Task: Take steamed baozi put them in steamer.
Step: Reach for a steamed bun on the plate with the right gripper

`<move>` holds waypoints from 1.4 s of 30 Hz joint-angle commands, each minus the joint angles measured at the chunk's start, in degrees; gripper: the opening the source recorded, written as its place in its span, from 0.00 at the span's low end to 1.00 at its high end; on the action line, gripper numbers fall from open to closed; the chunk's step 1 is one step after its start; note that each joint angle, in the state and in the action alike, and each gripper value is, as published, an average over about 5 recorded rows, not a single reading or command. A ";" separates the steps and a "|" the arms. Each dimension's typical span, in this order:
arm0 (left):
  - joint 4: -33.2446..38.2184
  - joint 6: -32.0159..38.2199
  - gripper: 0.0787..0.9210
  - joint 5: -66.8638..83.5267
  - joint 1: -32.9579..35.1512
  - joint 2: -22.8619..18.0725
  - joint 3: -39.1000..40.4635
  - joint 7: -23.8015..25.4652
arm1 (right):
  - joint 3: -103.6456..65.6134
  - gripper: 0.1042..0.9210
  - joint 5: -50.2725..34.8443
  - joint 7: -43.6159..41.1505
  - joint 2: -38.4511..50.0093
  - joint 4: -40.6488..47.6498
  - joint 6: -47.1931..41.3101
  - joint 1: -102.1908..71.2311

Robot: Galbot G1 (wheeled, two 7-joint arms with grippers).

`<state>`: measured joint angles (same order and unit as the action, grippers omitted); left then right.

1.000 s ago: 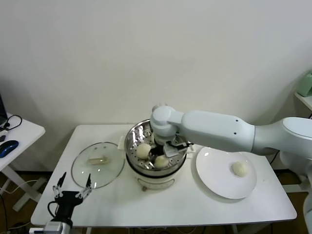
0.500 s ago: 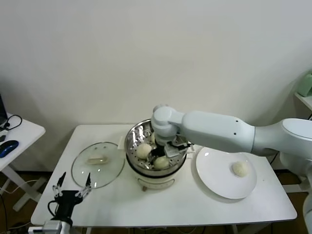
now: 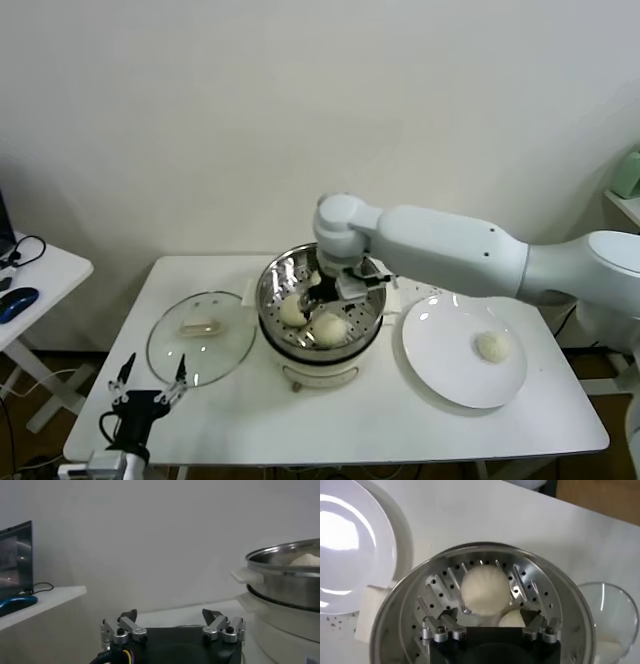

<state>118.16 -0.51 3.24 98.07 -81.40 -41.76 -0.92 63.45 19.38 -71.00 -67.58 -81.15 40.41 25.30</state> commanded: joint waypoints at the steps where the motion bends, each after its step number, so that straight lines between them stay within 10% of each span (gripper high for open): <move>1: 0.37 -0.23 0.88 0.73 -0.27 0.23 -0.02 -0.10 | 0.75 0.88 -11.86 -0.55 4.81 2.98 -5.65 8.57; 14: 2.60 1.07 0.88 0.13 -0.74 0.87 1.25 -0.06 | 20.17 0.88 -47.37 -0.87 27.24 8.91 -39.71 22.96; 25: 3.65 1.94 0.88 -0.21 -1.79 1.25 1.79 0.61 | 9.64 0.88 -37.05 5.56 42.98 9.21 -47.14 1.98; 42: 4.89 1.50 0.88 -0.53 -0.09 0.10 1.35 0.47 | -4.15 0.88 -20.51 5.94 36.97 16.77 -44.07 -17.58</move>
<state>122.64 0.98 2.32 97.41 -81.16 -40.23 -0.43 66.09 -7.47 -66.28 -30.03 -67.95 -2.23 18.94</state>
